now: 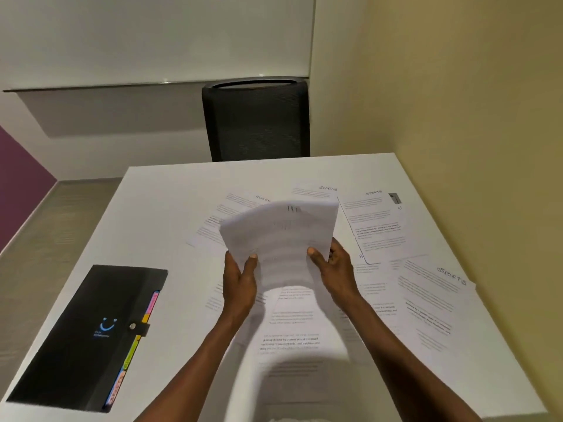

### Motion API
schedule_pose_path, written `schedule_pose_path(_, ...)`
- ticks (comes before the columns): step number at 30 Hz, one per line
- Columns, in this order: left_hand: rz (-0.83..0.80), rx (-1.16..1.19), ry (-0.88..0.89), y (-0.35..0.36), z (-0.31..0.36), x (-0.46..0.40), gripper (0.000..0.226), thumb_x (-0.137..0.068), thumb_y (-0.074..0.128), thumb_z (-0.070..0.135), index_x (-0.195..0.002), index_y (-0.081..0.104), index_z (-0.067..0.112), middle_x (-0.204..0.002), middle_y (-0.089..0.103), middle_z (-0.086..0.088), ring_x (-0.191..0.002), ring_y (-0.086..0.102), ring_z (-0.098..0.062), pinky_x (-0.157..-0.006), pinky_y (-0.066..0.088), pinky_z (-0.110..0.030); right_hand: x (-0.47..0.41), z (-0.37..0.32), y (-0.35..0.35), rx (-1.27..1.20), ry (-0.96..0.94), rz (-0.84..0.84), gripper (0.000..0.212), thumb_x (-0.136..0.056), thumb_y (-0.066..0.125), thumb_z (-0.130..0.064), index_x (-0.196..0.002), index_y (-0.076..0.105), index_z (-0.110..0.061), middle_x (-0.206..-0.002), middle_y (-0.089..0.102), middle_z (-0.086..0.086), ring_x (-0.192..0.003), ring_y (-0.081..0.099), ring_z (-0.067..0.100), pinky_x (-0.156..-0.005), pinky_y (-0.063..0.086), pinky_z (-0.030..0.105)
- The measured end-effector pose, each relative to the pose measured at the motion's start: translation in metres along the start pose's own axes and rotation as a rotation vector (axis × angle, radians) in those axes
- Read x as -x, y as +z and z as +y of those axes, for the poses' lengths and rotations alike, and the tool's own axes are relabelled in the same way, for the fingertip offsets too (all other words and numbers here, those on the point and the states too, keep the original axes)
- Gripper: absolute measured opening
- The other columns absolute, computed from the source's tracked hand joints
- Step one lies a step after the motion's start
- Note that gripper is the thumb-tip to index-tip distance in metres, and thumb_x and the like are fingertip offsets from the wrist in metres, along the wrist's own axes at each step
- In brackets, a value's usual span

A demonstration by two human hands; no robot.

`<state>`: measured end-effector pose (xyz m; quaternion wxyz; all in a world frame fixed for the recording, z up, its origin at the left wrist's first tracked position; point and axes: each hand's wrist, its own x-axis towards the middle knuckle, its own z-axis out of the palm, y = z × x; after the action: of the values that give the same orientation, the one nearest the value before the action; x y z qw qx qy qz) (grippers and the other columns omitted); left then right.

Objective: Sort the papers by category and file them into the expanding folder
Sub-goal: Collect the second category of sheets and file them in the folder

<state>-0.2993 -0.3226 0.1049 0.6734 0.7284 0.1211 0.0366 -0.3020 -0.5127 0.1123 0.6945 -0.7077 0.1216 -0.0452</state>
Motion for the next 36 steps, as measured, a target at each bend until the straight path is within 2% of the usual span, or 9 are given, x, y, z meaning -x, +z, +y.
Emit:
schedule_pose_path(5,-0.030,-0.131,-0.091,0.008,-0.024,0.012,0.023,-0.102,0.046,0.012,-0.122,0.041,0.024,-0.108,0.056,0.008,-0.103,0.055,-0.014,-0.069,0.041,-0.010,0.011,0.031,0.000,0.039,0.146,-0.017,0.031,-0.091,0.068,-0.017,-0.120,0.060,-0.017,-0.103,0.068,-0.005,-0.096,0.067,0.017,-0.058,0.050,0.008)
schedule_pose_path(9,0.016,-0.122,-0.059,0.011,-0.022,0.013,0.022,-0.104,0.043,0.014,-0.122,0.042,0.025,-0.108,0.057,0.007,-0.098,0.056,-0.008,-0.074,0.042,-0.015,0.007,0.023,-0.007,0.045,0.143,-0.026,0.027,-0.092,0.066,-0.015,-0.118,0.061,-0.019,-0.097,0.066,-0.013,-0.087,0.062,-0.001,-0.057,0.048,0.005)
schedule_pose_path(16,-0.045,-0.219,-0.112,0.013,-0.046,0.029,0.024,-0.105,0.041,0.020,-0.129,0.043,0.019,-0.116,0.058,0.003,-0.104,0.057,-0.014,-0.068,0.041,-0.008,0.019,0.051,-0.011,0.141,0.171,-0.065,0.035,-0.092,0.065,-0.012,-0.127,0.059,-0.010,-0.109,0.066,0.001,-0.102,0.064,0.021,-0.057,0.046,0.004)
schedule_pose_path(20,-0.068,-0.237,-0.055,0.010,-0.027,0.014,0.025,-0.104,0.043,0.023,-0.127,0.047,0.013,-0.112,0.061,0.004,-0.097,0.060,-0.007,-0.067,0.042,-0.005,0.004,0.030,-0.015,0.197,0.084,-0.011,0.033,-0.090,0.067,-0.013,-0.123,0.060,-0.010,-0.104,0.067,-0.002,-0.088,0.063,0.009,-0.057,0.046,0.004)
schedule_pose_path(23,-0.140,-0.248,-0.035,0.002,-0.012,-0.011,0.041,-0.093,0.044,0.040,-0.127,0.053,0.017,-0.117,0.066,0.002,-0.107,0.063,-0.017,-0.083,0.049,-0.024,-0.008,0.011,-0.020,0.229,0.035,-0.044,0.034,-0.091,0.066,-0.014,-0.124,0.058,-0.014,-0.105,0.063,-0.008,-0.093,0.060,0.010,-0.061,0.043,0.002)
schedule_pose_path(27,-0.295,-0.150,-0.091,-0.007,0.007,-0.031,0.035,-0.095,0.055,0.031,-0.130,0.058,0.024,-0.122,0.069,0.007,-0.114,0.065,-0.015,-0.100,0.049,-0.042,-0.018,-0.002,-0.025,0.125,0.056,-0.092,0.033,-0.092,0.065,-0.016,-0.124,0.059,-0.020,-0.109,0.068,-0.008,-0.094,0.064,0.005,-0.066,0.046,0.005)
schedule_pose_path(29,-0.245,-0.122,-0.137,-0.005,0.007,-0.033,0.034,-0.094,0.062,0.018,-0.128,0.060,0.020,-0.119,0.071,0.004,-0.111,0.066,-0.018,-0.102,0.049,-0.047,-0.020,0.000,-0.022,0.082,0.064,-0.094,0.033,-0.092,0.065,-0.016,-0.124,0.060,-0.021,-0.109,0.070,-0.007,-0.096,0.066,0.006,-0.071,0.052,0.010)
schedule_pose_path(32,-0.112,-0.179,-0.077,0.004,0.008,-0.019,0.035,-0.095,0.061,0.013,-0.130,0.058,0.015,-0.120,0.069,0.002,-0.110,0.064,-0.020,-0.098,0.050,-0.039,-0.019,0.007,-0.015,-0.023,0.127,-0.080,0.034,-0.086,0.070,-0.009,-0.116,0.063,-0.025,-0.106,0.072,-0.006,-0.101,0.068,0.016,-0.092,0.055,0.035)
schedule_pose_path(36,0.057,-0.150,0.032,0.018,0.012,0.004,0.035,-0.098,0.058,0.017,-0.133,0.051,0.016,-0.121,0.063,0.005,-0.103,0.060,-0.011,-0.080,0.047,-0.022,-0.014,0.003,-0.014,-0.086,0.125,-0.011,0.035,-0.083,0.074,-0.006,-0.111,0.063,-0.023,-0.104,0.073,-0.006,-0.096,0.069,0.013,-0.088,0.056,0.033)
